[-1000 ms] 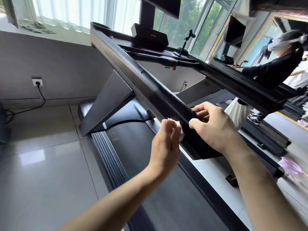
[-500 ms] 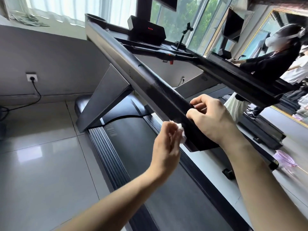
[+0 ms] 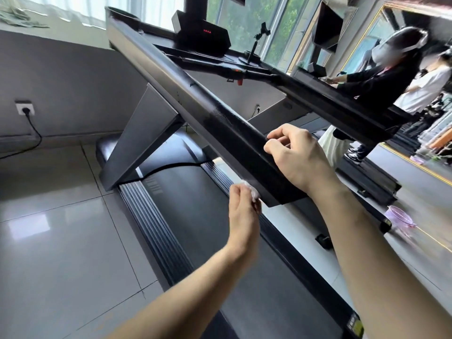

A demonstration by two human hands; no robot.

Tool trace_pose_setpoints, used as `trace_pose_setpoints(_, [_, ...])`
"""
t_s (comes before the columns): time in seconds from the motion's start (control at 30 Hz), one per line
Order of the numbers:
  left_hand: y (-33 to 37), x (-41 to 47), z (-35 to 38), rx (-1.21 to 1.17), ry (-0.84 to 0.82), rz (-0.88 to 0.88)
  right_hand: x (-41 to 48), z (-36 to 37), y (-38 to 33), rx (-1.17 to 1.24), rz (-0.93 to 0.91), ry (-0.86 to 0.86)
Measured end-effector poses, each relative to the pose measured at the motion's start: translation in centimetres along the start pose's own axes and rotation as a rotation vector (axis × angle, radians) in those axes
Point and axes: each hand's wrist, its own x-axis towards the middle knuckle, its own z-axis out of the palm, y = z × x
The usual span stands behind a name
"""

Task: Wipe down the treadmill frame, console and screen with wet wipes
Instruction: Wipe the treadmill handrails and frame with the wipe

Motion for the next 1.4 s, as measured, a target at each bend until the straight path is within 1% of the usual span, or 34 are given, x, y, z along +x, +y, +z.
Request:
trace_pose_setpoints(0.1, [-0.9,-2.6,0.5,-0.086,-0.066,-0.137,0.0,0.1,0.1,0.003,-0.004,0.012])
trace_pose_setpoints(0.13, [-0.8,-2.9,0.6,-0.116,-0.075,-0.155,0.0,0.2,0.1,-0.003,-0.006,0.017])
trace_pose_setpoints(0.2, [-0.6,-1.9,0.3,-0.139,-0.078,-0.130,-0.1,0.2,0.1,-0.013,-0.006,0.026])
trace_pose_setpoints(0.3, [1.0,2.9,-0.9,-0.150,0.014,-0.071,-0.3,0.1,-0.1,-0.035,-0.015,0.039])
trace_pose_setpoints(0.4, [3.1,7.8,-2.0,-0.157,0.154,-0.111,-0.5,0.3,-0.3,-0.069,-0.023,0.050])
trace_pose_setpoints(0.43, [3.3,7.9,-2.0,-0.152,0.148,-0.116,-0.6,0.3,-0.4,-0.080,-0.023,0.053])
trace_pose_setpoints(0.5, [2.2,5.5,-1.3,-0.108,0.079,-0.117,-0.5,0.4,-0.4,-0.115,-0.030,0.053])
trace_pose_setpoints(0.57, [0.8,1.4,-0.7,-0.065,-0.046,-0.119,-0.6,0.4,-0.3,-0.143,-0.049,0.059])
trace_pose_setpoints(0.63, [0.6,0.1,-0.9,-0.030,-0.131,-0.114,-0.8,0.6,-0.3,-0.208,-0.095,0.074])
trace_pose_setpoints(0.7, [2.0,2.4,-1.8,0.045,-0.091,-0.075,-1.1,0.7,-0.5,-0.356,-0.146,0.071])
trace_pose_setpoints(0.77, [4.5,6.4,-2.8,0.115,-0.007,-0.022,-0.8,0.7,-1.3,-0.482,-0.143,0.055])
trace_pose_setpoints(0.83, [6.1,9.9,-3.8,0.142,0.079,-0.026,-0.2,0.5,-2.0,-0.541,-0.071,0.042])
trace_pose_setpoints(0.9, [6.7,11.9,-4.3,0.113,0.107,-0.047,1.5,1.3,-3.3,-0.506,0.014,0.058])
trace_pose_setpoints(0.93, [6.3,11.8,-4.0,0.085,0.085,-0.067,2.2,1.9,-3.8,-0.476,0.039,0.068])
trace_pose_setpoints(1.07, [5.2,7.9,-3.9,0.074,-0.096,-0.096,4.9,5.1,-5.2,-0.442,0.109,0.100])
trace_pose_setpoints(1.1, [5.5,8.6,-4.5,0.079,-0.111,-0.088,5.2,5.7,-5.2,-0.433,0.134,0.115])
trace_pose_setpoints(1.2, [8.1,14.4,-6.2,0.130,-0.048,-0.025,5.0,6.6,-4.5,-0.484,0.111,0.205])
trace_pose_setpoints(1.27, [9.5,17.2,-7.0,0.118,-0.005,-0.062,4.7,7.1,-4.5,-0.548,0.061,0.263])
trace_pose_setpoints(1.3, [9.5,16.9,-7.0,0.101,-0.026,-0.100,4.6,7.1,-4.5,-0.582,0.049,0.279])
trace_pose_setpoints(1.4, [8.1,12.4,-6.7,0.031,-0.218,-0.227,4.7,7.7,-4.9,-0.631,0.067,0.325])
